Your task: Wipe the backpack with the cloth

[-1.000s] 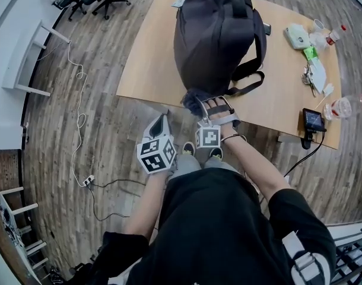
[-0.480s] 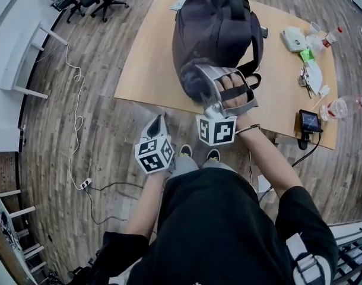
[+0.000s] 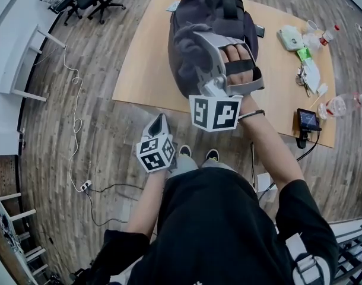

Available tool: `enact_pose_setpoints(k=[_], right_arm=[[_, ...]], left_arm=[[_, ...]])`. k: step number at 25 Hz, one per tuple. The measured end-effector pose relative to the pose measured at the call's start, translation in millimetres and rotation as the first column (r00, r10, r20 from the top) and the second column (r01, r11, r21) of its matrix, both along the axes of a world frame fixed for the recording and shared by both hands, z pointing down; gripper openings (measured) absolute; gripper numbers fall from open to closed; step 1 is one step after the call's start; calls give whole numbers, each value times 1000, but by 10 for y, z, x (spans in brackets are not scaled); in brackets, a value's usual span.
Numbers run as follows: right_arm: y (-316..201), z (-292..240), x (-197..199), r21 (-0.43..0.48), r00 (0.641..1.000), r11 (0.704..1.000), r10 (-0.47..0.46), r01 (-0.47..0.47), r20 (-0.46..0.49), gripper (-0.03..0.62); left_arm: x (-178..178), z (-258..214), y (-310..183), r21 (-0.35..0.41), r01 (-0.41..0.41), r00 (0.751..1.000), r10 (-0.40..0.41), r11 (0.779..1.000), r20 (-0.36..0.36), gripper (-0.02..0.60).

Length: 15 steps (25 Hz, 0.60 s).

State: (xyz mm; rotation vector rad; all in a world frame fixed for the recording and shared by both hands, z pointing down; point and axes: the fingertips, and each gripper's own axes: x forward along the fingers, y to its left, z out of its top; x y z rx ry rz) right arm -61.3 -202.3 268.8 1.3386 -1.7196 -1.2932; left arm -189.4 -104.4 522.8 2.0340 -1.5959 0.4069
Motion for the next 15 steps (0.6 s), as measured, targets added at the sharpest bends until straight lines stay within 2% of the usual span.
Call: enact_pose_setpoints(k=[4, 8, 11, 13, 15], right_arm=[[90, 444, -274, -28, 993, 999, -37, 34, -109, 67], [119, 989, -391, -67, 990, 996, -63, 55, -127, 67], [158, 1478, -484, -168, 988, 984, -84, 62, -129, 67], [158, 1893, -498, -262, 985, 964, -83, 41, -150, 67], [183, 2211, -491, -312, 985, 950, -78, 26, -155, 67]], left_arm=[[28, 39, -8, -11, 0, 1000, 0, 1000, 0, 14], [-37, 56, -25, -14, 15, 1000, -15, 1000, 3, 15], [-126, 57, -11, -19, 32, 999, -32, 999, 10, 14], [-172, 51, 2, -22, 43, 999, -42, 999, 13, 15], [-211, 57, 28, -25, 50, 999, -50, 998, 18, 15]])
